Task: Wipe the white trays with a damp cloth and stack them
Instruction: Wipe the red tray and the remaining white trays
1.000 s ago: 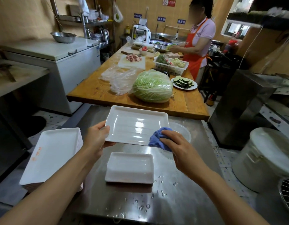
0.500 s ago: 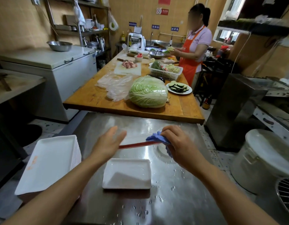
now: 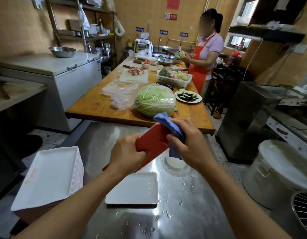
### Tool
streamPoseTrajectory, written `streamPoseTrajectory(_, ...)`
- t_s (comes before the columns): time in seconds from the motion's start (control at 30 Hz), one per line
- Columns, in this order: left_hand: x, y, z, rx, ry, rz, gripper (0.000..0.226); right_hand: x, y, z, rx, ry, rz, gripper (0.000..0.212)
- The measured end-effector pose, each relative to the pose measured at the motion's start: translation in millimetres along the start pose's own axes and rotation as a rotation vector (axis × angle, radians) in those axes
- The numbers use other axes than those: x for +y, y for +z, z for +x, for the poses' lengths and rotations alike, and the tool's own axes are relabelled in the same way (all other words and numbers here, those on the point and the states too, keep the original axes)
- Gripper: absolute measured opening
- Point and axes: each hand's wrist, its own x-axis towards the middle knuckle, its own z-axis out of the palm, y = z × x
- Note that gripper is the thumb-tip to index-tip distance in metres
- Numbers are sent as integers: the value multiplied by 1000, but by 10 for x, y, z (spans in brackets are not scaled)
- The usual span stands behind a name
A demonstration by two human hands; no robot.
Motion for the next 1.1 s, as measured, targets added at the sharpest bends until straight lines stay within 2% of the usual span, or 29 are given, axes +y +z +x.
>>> streamPoseTrajectory(0.1, -18, -73, -7, -65, -172, -353, 29, 15, 59, -34, -90, 105, 156, 42)
streamPoseTrajectory(0.17, 5, -94, -38, -110, -233, -546, 29, -20, 139, -44, -104, 54, 157, 43)
streamPoseTrajectory(0.23, 37, -106, -72, -125, -266, -676, 28, -72, 210, -14, -26, -70, 45, 37)
streamPoseTrajectory(0.37, 80, -126, -109, -146, -278, -734, 24, -168, 342, 97, 73, -247, -202, 41)
streamPoseTrajectory(0.57, 87, -130, -87, -102, -278, -758, 22, -229, 570, 142, 23, -253, -342, 46)
streamPoseTrajectory(0.7, 20, -180, -111, -99, -297, -834, 27, -45, 505, 87, 27, -156, -340, 46)
streamPoseTrajectory(0.87, 36, -176, -121, -66, -335, -912, 26, 84, 483, 9, 97, 61, -145, 49)
streamPoseTrajectory(1.1, 91, -66, -37, 91, -396, -1036, 24, 0, 660, -148, 124, 271, 53, 62)
